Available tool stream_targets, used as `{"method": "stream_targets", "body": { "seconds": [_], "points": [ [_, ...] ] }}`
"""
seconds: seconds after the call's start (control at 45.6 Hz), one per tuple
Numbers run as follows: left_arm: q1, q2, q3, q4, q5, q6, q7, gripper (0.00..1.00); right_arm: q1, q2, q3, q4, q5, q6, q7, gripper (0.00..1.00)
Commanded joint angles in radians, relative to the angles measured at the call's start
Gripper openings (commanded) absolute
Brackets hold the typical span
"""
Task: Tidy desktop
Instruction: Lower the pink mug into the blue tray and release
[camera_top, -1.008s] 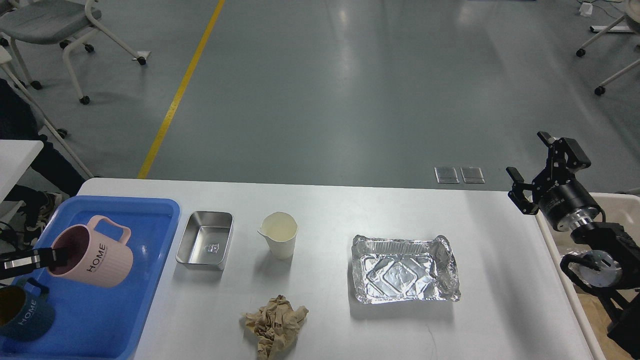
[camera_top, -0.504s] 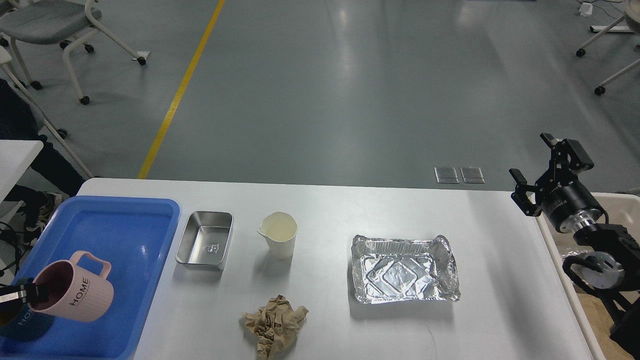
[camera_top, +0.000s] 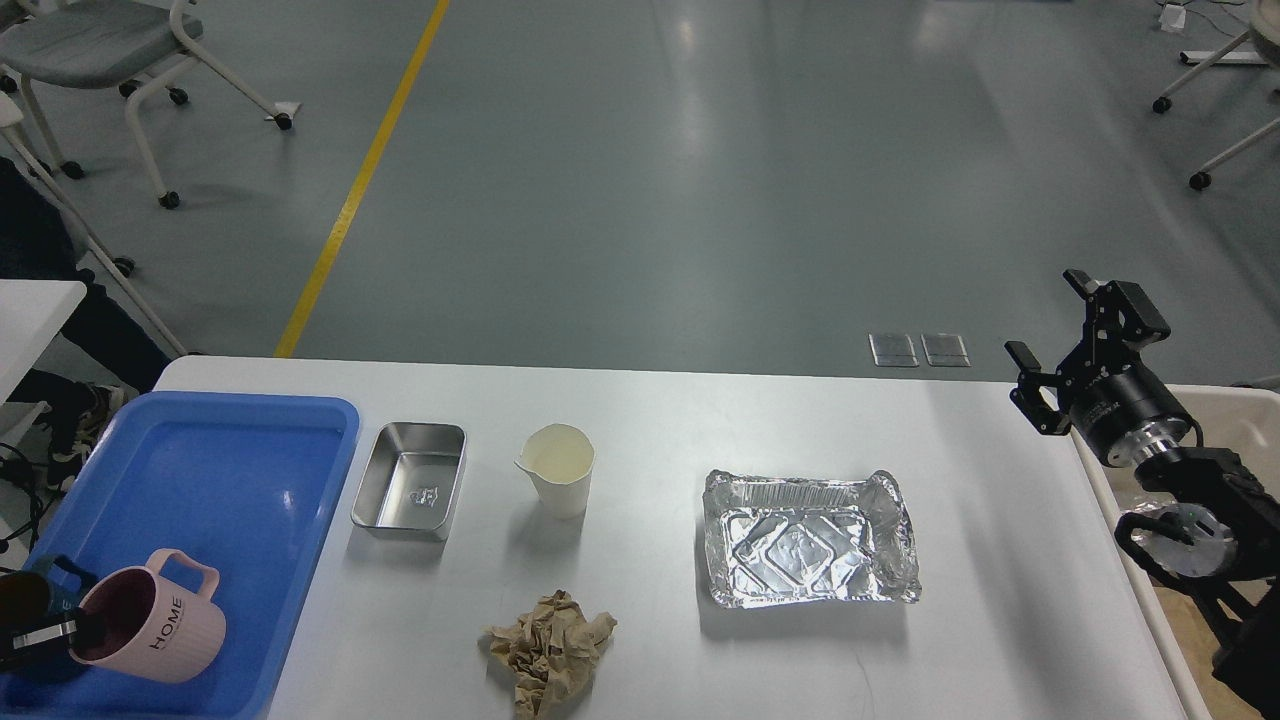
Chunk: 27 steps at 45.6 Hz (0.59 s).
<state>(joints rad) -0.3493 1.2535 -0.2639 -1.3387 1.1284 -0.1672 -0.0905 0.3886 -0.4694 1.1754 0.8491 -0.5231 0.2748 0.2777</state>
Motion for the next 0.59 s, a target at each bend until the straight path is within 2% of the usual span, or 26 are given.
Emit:
{"method": "stream_targets", "body": {
  "seconds": [0.0,0.241,0.482,0.57],
  "points": [
    [0.001,-0.023,0.0,0.007,0.001,0.001,0.006,0.03,0.003,0.0,0.0,0.001,0.0,0.0,0.0,1.0],
    [0.001,-0.068,0.0,0.058,0.002,0.009,0.012,0.03,-0.001,0.002,0.001,0.001,0.0,-0.002,0.0,1.0],
    [0.001,-0.089,0.0,0.059,0.001,0.018,0.015,0.03,0.001,0.002,0.0,0.001,0.0,-0.002,0.0,1.0],
    [0.0,-0.089,0.0,0.061,0.002,0.018,0.015,0.08,0.001,0.002,0.001,0.001,0.0,-0.002,0.0,1.0]
  ]
}}
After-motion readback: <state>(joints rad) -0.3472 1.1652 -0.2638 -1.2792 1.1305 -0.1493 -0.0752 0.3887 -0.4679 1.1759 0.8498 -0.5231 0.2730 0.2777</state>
